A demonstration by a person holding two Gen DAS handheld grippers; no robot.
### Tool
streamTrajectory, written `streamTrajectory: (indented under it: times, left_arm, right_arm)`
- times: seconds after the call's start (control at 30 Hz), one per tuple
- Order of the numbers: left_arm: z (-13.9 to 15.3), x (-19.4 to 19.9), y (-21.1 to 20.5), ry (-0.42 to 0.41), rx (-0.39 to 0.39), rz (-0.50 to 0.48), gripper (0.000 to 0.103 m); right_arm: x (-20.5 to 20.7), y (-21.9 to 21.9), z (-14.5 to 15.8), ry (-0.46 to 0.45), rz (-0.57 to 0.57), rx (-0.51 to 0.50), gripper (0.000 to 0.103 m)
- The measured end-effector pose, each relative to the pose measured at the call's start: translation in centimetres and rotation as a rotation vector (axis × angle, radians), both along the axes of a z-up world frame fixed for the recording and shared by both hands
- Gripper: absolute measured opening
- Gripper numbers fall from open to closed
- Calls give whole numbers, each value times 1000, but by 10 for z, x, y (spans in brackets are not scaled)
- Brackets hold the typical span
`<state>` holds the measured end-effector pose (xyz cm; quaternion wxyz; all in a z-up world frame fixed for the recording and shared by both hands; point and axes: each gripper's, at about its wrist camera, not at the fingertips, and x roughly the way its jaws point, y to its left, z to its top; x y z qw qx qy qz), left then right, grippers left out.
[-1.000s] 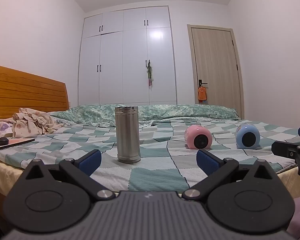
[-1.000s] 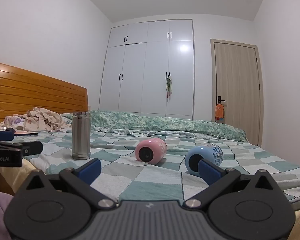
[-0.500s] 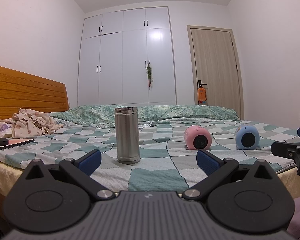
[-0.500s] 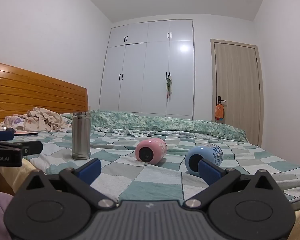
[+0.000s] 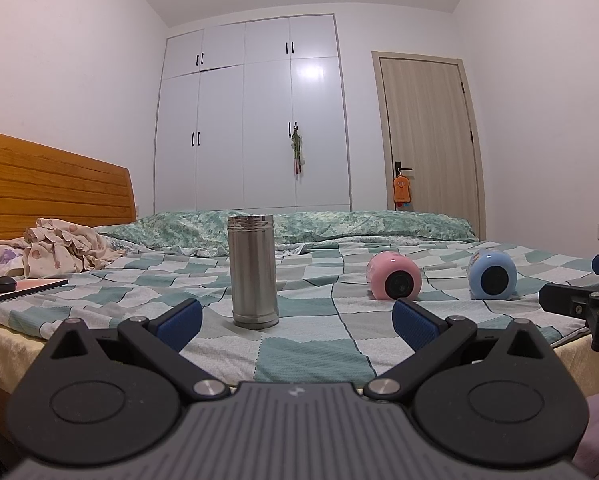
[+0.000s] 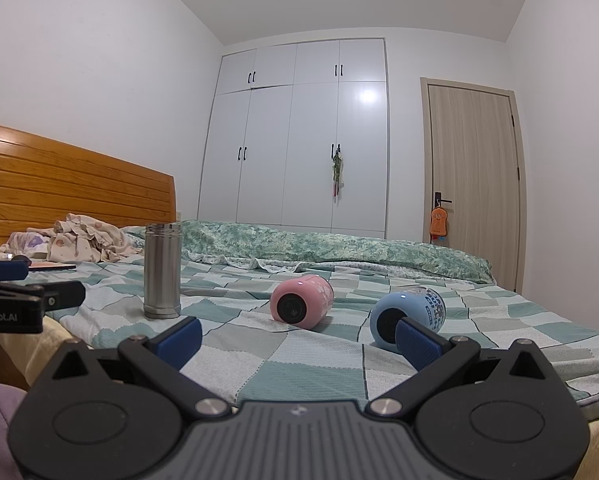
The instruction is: Flip cup upright
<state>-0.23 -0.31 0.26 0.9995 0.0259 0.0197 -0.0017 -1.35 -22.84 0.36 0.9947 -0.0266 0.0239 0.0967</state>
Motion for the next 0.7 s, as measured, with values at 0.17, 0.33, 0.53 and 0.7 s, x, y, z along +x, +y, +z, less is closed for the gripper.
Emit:
streamTrajectory:
  times: [0.17,0.33,0.53,0.7]
  left_arm:
    - [0,0,0,0,0,0,103]
    - [0,0,0,-1,0,0,103]
    - [1,-1,-2,0,0,-1,103]
    - [2,-2,-3,0,0,-1,103]
  right_arm:
    - [0,0,0,0,0,0,103]
    - [0,0,0,1,0,0,103]
    - [0,0,0,1,0,0,103]
    - [0,0,0,1,0,-1,103]
